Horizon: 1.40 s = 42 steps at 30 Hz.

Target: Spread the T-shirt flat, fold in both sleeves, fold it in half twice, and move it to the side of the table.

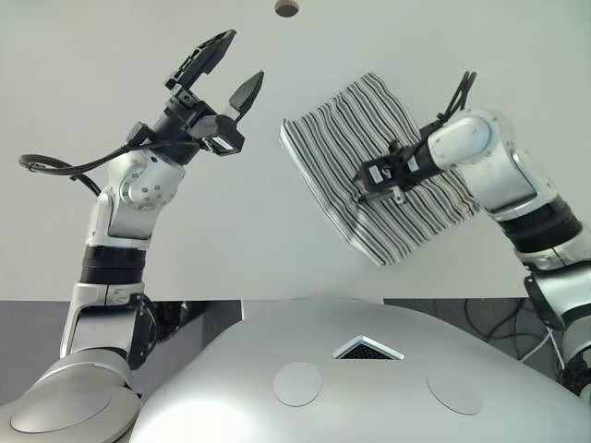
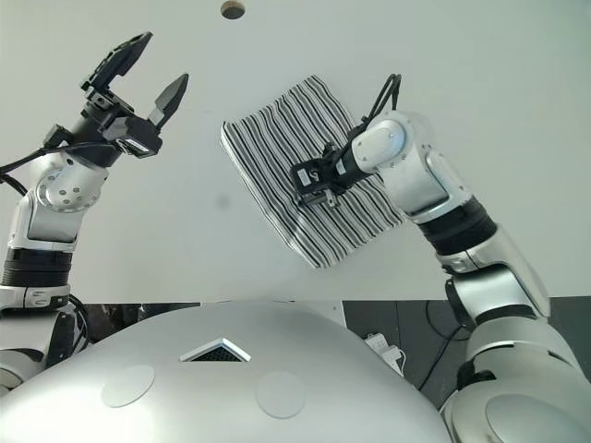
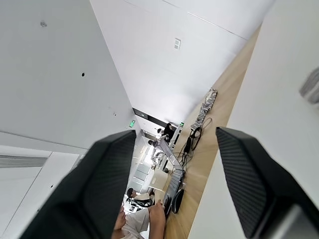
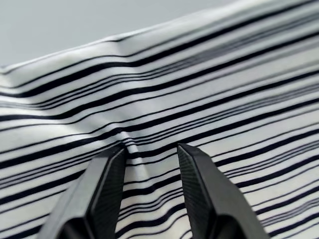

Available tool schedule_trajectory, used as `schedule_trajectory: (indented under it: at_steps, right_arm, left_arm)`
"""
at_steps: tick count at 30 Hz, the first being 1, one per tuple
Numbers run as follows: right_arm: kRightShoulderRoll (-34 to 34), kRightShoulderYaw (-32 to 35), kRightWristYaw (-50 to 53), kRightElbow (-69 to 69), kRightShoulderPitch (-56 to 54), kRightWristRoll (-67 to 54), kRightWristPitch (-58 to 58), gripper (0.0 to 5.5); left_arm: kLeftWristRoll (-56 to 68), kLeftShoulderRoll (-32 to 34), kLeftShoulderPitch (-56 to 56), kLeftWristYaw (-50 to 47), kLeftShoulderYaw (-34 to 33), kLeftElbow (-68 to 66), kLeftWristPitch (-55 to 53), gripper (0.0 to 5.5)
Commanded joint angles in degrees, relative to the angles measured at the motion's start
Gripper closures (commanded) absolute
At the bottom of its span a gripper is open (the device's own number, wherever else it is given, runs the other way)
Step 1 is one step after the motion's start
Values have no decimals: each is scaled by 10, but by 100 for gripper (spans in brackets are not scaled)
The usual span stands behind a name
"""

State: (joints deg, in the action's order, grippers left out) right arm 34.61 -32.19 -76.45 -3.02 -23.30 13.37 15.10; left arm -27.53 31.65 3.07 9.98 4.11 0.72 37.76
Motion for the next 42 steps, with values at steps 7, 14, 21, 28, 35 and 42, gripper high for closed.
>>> schedule_trajectory:
  at_steps: [7, 14, 21, 28, 35, 42]
  right_arm:
    - [-188, 17, 157, 165, -56, -17, 77, 362]
    - [-263, 41, 238, 163, -54, -45, 177, 362]
    - [-103, 154, 223, -103, 66, -91, 166, 362]
    - [67, 517, 132, -311, 442, -165, -84, 333]
    - [99, 583, 65, -306, 682, -118, -265, 253]
    - [119, 475, 123, -296, 648, -4, -317, 253]
  left_arm:
    - [-21, 22, 11, 10, 9, 0, -3, 253]
    - [-76, 51, -3, 10, 41, -3, 39, 253]
    - [-101, 153, -85, -18, 4, 5, 150, 253]
    - [-151, 218, -232, -29, -85, 63, 252, 235]
    - [-185, 213, -252, -6, -43, 34, 260, 146]
    - [-260, 175, -161, -27, 43, -59, 227, 146]
